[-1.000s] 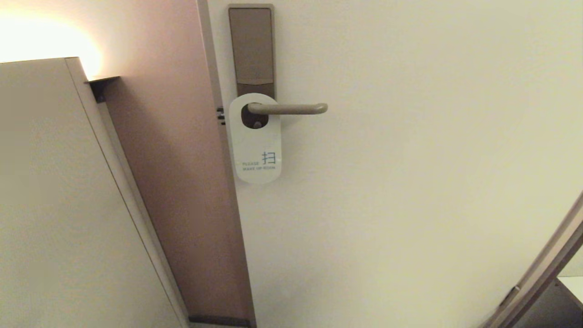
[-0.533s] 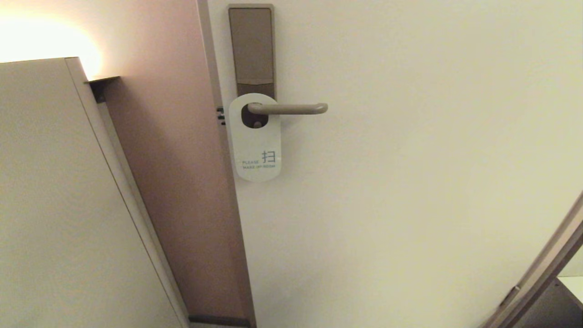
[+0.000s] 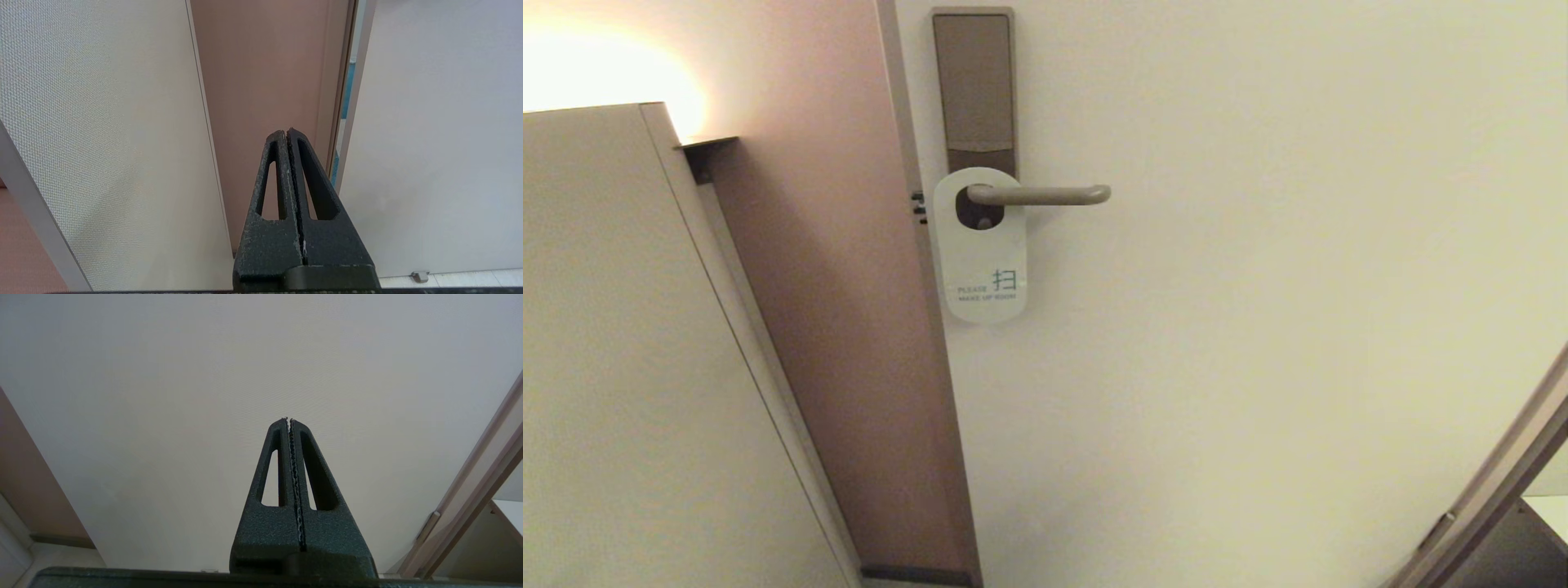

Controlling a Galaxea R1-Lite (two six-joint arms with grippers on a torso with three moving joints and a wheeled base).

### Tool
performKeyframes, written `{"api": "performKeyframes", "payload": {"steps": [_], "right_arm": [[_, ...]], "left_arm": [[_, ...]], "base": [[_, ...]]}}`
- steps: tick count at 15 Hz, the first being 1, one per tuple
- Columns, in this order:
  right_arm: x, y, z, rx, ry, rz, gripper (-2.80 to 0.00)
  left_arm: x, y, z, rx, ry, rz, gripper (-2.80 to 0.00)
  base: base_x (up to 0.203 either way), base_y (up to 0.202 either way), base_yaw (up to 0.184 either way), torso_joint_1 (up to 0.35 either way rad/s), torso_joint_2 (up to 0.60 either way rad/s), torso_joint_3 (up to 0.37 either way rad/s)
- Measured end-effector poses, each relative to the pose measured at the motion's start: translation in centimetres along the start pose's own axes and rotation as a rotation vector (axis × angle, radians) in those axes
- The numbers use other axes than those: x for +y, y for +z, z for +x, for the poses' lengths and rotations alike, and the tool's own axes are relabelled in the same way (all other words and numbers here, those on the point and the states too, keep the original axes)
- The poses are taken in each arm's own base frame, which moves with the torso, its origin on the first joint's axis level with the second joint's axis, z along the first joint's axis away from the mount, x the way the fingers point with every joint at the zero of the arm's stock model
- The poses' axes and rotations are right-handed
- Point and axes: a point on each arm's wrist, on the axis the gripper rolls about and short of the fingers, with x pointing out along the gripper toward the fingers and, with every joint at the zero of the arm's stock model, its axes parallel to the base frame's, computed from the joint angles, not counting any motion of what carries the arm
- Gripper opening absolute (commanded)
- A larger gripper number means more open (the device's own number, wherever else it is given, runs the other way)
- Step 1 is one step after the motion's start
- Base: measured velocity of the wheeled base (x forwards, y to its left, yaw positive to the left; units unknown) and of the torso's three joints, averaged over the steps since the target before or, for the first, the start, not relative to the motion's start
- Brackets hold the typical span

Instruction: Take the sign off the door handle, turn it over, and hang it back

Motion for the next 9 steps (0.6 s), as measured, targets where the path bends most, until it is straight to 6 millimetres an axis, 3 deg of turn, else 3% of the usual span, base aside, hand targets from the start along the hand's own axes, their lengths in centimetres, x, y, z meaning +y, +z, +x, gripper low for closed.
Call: {"api": "performKeyframes", "payload": {"steps": [9], "right_arm": [[0.0, 0.0, 0.0, 0.0, 0.0, 0.001, -2.8]], "left_arm": [[0.0, 0.0, 0.0, 0.0, 0.0, 0.0, -2.8]], "base": [[0.0, 0.0, 0.0, 0.0, 0.0, 0.0]]}}
